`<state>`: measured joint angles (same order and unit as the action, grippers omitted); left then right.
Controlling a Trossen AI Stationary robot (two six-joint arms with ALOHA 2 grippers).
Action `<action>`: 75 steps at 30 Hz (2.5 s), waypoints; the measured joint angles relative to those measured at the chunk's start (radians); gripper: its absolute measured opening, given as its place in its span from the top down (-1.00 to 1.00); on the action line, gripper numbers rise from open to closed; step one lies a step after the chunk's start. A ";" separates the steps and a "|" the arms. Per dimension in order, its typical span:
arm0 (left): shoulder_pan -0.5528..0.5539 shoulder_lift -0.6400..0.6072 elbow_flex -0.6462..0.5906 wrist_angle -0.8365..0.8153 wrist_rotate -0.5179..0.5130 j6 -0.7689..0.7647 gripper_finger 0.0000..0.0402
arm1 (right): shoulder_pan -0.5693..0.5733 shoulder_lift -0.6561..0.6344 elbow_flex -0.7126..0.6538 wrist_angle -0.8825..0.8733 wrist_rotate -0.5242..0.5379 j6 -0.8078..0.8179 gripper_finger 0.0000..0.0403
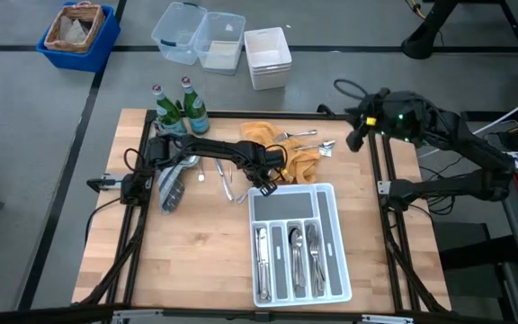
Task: Sort silverware
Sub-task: Put the spoon into the silverware tray
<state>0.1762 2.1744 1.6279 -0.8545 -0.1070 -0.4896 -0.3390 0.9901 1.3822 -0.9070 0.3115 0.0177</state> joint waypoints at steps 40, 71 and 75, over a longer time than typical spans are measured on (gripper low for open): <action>0.016 -0.116 -0.002 -0.078 0.004 -0.084 0.99 | -0.180 0.002 -0.003 0.014 -0.133 -0.024 0.61; -0.514 -0.100 0.001 0.655 -0.106 -1.253 0.97 | -0.180 0.246 -0.003 -0.077 -0.110 -0.266 0.61; -0.547 -0.023 0.001 0.744 -0.139 -1.322 0.96 | -0.180 0.283 -0.003 -0.076 -0.114 -0.287 0.61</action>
<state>-0.3704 2.1513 1.6287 -0.1105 -0.2456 -1.8114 -0.5194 1.2728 1.3792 -0.9829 0.1973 -0.2694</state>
